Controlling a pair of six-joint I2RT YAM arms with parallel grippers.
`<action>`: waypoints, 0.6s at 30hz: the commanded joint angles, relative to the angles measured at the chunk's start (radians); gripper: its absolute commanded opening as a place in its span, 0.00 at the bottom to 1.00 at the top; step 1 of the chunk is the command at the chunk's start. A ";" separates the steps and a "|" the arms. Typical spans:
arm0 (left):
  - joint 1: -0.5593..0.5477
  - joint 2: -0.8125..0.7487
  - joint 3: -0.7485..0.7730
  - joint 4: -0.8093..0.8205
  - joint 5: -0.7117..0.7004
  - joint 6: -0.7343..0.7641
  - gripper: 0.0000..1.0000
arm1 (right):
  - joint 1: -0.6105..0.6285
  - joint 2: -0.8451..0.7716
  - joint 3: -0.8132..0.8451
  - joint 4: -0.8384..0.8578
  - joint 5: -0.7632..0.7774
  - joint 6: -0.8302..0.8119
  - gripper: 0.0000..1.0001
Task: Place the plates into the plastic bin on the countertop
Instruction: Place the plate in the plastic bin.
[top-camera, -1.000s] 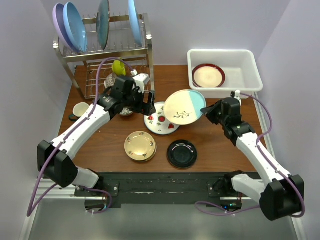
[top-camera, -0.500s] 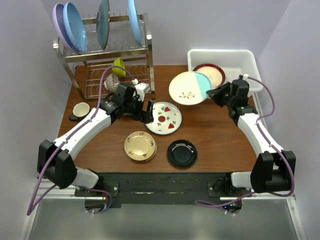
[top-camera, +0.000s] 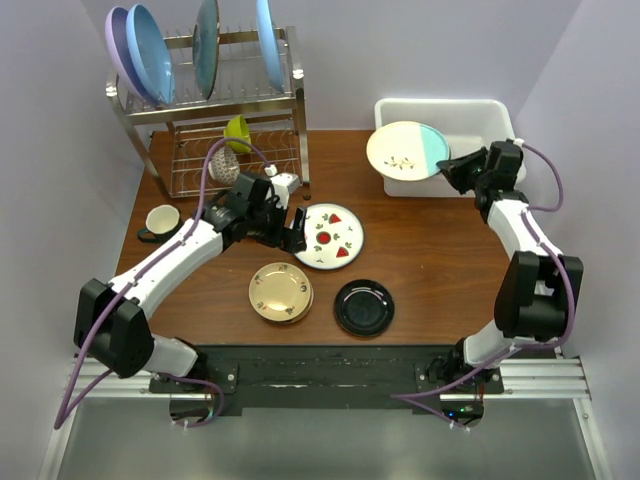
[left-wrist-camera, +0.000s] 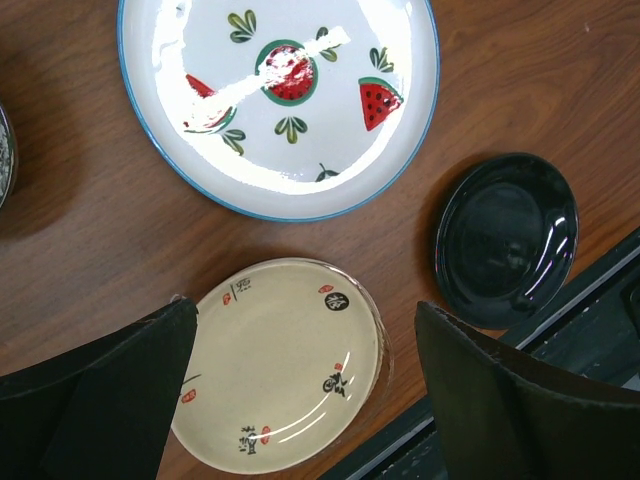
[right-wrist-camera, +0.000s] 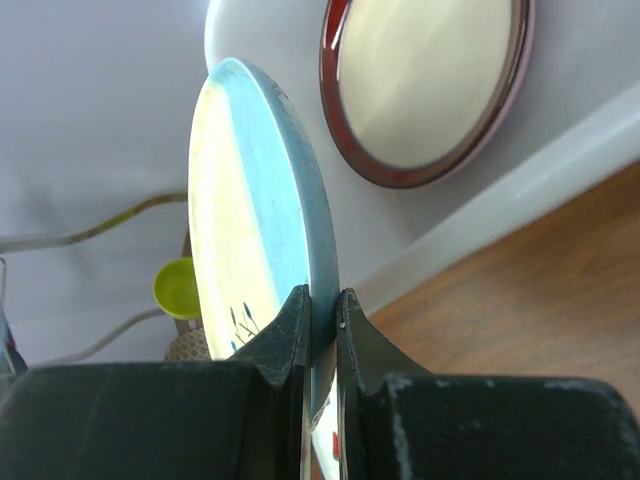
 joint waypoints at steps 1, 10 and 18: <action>0.005 -0.010 -0.008 0.020 0.019 0.027 0.95 | -0.034 0.007 0.132 0.199 -0.118 0.096 0.00; 0.005 -0.005 -0.021 0.028 0.029 0.022 0.94 | -0.083 0.099 0.191 0.185 -0.084 0.122 0.00; 0.005 0.005 -0.021 0.025 0.038 0.028 0.94 | -0.089 0.172 0.242 0.189 -0.054 0.123 0.00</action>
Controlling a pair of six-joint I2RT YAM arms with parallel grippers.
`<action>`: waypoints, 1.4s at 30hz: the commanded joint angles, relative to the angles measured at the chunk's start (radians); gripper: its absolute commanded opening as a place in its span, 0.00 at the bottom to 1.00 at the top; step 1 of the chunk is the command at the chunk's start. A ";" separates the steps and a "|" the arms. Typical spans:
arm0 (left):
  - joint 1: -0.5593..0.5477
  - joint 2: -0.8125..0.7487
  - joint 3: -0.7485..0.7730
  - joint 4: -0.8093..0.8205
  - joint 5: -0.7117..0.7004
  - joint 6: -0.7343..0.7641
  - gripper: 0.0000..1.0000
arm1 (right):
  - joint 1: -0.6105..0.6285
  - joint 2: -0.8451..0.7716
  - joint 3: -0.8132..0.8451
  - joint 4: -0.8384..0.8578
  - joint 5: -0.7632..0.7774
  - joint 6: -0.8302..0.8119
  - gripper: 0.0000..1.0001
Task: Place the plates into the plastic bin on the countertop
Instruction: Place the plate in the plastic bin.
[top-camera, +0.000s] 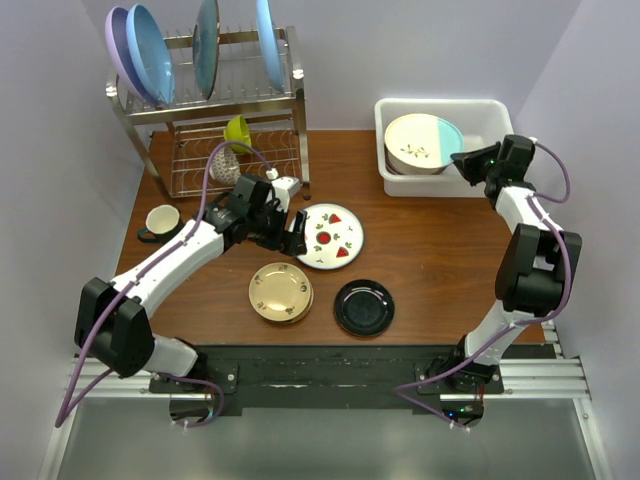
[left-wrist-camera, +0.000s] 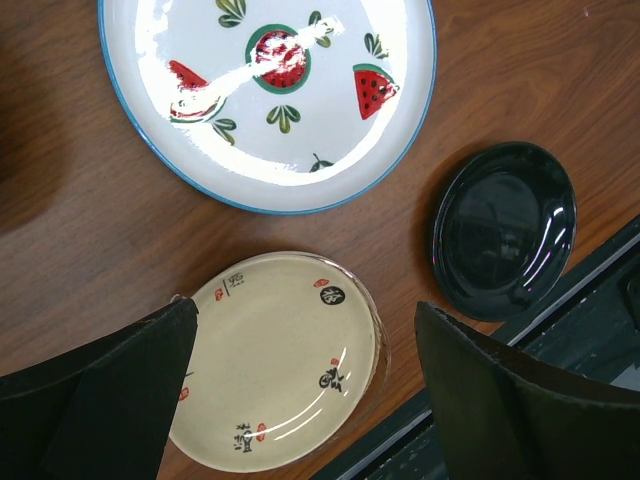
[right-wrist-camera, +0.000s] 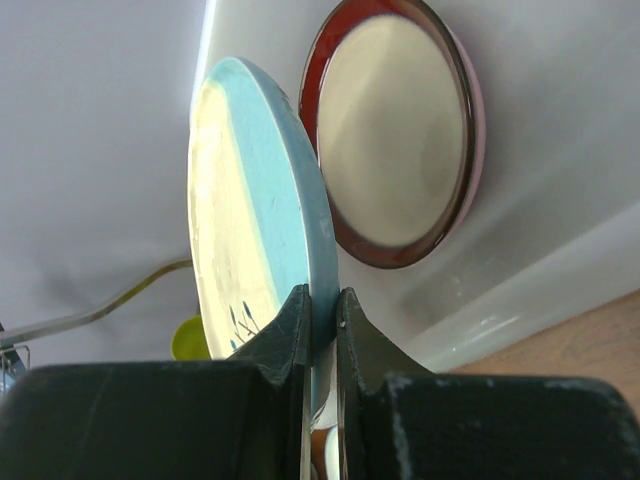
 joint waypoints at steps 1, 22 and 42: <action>0.005 0.002 -0.004 0.023 0.016 0.030 0.94 | 0.002 -0.002 0.109 0.148 -0.007 0.058 0.00; 0.005 -0.014 -0.051 0.040 0.033 0.005 0.93 | 0.004 0.235 0.262 0.119 0.030 0.094 0.00; 0.003 -0.015 -0.048 0.034 0.044 0.007 0.93 | 0.053 0.312 0.423 -0.050 -0.010 -0.030 0.38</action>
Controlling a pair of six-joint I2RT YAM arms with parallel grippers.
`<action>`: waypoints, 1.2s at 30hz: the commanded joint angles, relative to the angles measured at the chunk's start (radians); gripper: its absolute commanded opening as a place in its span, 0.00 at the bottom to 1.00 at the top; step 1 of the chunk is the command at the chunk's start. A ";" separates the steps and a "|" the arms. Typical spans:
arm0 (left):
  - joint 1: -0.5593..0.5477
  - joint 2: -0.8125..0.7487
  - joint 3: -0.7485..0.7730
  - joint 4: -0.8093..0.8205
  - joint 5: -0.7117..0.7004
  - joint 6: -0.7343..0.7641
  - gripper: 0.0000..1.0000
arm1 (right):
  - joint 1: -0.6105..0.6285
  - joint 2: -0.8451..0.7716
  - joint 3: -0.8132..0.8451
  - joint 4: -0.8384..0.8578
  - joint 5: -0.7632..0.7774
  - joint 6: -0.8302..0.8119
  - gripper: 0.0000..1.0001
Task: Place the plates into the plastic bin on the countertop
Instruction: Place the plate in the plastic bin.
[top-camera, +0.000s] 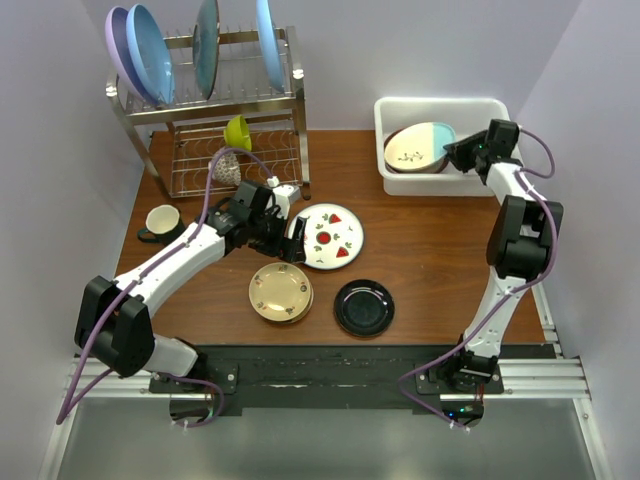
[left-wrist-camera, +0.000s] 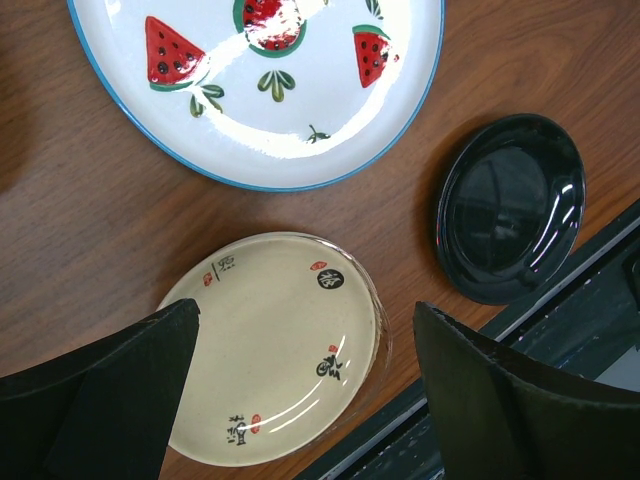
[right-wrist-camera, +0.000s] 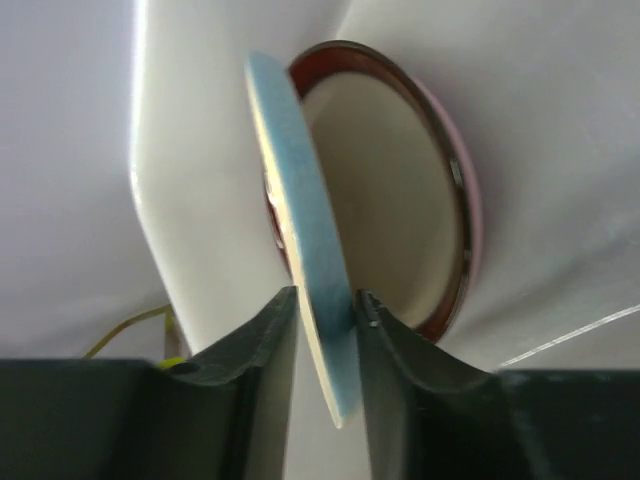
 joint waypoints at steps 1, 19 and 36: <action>0.005 -0.018 0.001 0.027 0.017 0.009 0.93 | 0.021 -0.001 0.077 0.094 -0.071 -0.005 0.40; 0.005 -0.006 0.004 0.021 0.017 0.021 0.92 | 0.028 0.015 0.117 -0.186 -0.132 -0.141 0.81; 0.005 -0.011 0.012 -0.003 0.009 0.038 0.93 | 0.026 -0.070 0.091 -0.379 -0.124 -0.245 0.90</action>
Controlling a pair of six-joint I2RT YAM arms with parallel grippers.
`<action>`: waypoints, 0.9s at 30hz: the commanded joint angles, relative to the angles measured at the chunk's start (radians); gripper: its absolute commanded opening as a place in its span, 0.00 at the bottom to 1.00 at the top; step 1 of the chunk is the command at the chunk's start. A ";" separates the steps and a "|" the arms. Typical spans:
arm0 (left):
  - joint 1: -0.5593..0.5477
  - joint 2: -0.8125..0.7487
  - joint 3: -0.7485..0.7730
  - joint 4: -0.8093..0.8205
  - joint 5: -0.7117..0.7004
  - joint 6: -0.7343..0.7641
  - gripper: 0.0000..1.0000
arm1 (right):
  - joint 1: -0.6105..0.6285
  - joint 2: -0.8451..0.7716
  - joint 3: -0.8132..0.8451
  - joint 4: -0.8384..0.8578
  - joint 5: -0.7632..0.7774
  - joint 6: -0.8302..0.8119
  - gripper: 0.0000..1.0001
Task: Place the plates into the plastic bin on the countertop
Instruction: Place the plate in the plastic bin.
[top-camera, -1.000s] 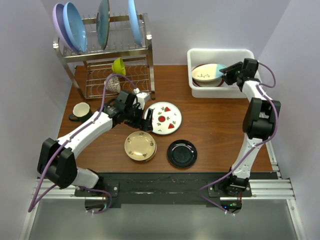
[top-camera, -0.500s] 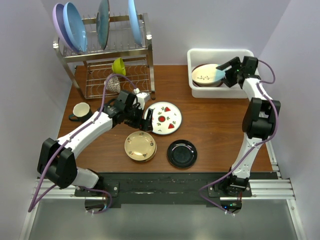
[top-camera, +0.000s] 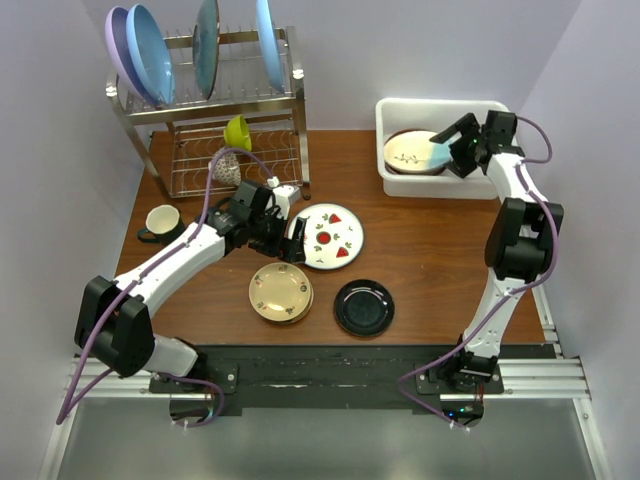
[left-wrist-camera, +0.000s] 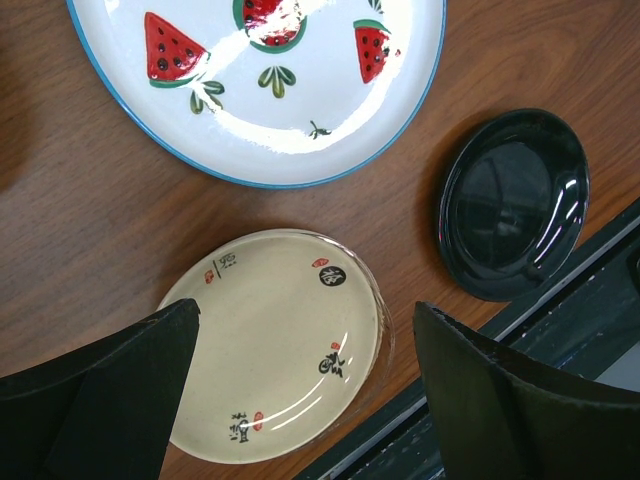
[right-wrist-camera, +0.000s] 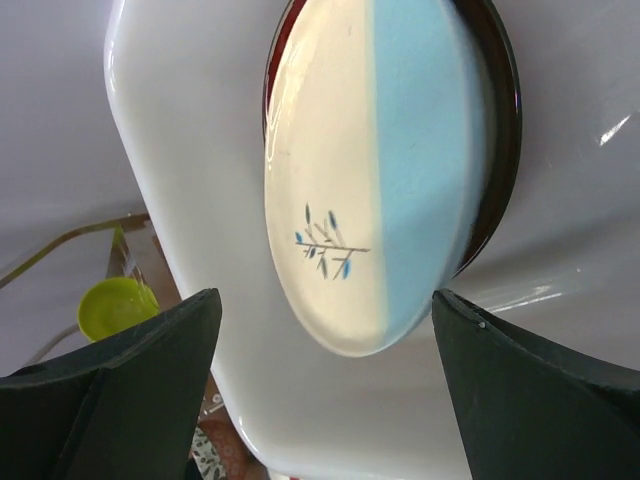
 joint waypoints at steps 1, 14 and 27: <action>0.005 -0.009 0.010 0.000 0.007 0.033 0.93 | 0.000 -0.061 -0.024 -0.158 -0.036 -0.039 0.91; 0.005 -0.026 0.004 -0.008 -0.021 0.030 0.93 | 0.000 -0.248 -0.151 -0.065 -0.118 -0.032 0.91; 0.005 -0.018 0.001 -0.016 -0.054 0.025 0.94 | 0.012 -0.535 -0.377 0.029 -0.195 -0.041 0.98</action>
